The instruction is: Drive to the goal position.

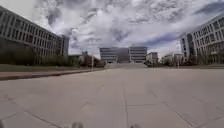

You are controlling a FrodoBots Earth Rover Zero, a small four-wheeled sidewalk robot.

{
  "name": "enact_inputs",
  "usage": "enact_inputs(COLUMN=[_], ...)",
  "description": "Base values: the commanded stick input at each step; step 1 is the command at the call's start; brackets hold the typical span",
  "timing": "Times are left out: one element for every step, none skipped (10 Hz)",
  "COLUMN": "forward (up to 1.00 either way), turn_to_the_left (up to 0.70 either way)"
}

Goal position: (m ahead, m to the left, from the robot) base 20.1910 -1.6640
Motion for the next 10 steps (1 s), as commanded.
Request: enact_inputs(forward=[1.00, 1.00, 1.00, 1.00, 1.00, 1.00, 1.00, 1.00, 1.00, 1.00], turn_to_the_left=[0.00, 0.00, 0.00, 0.00, 0.00, 0.00, 0.00, 0.00, 0.00, 0.00])
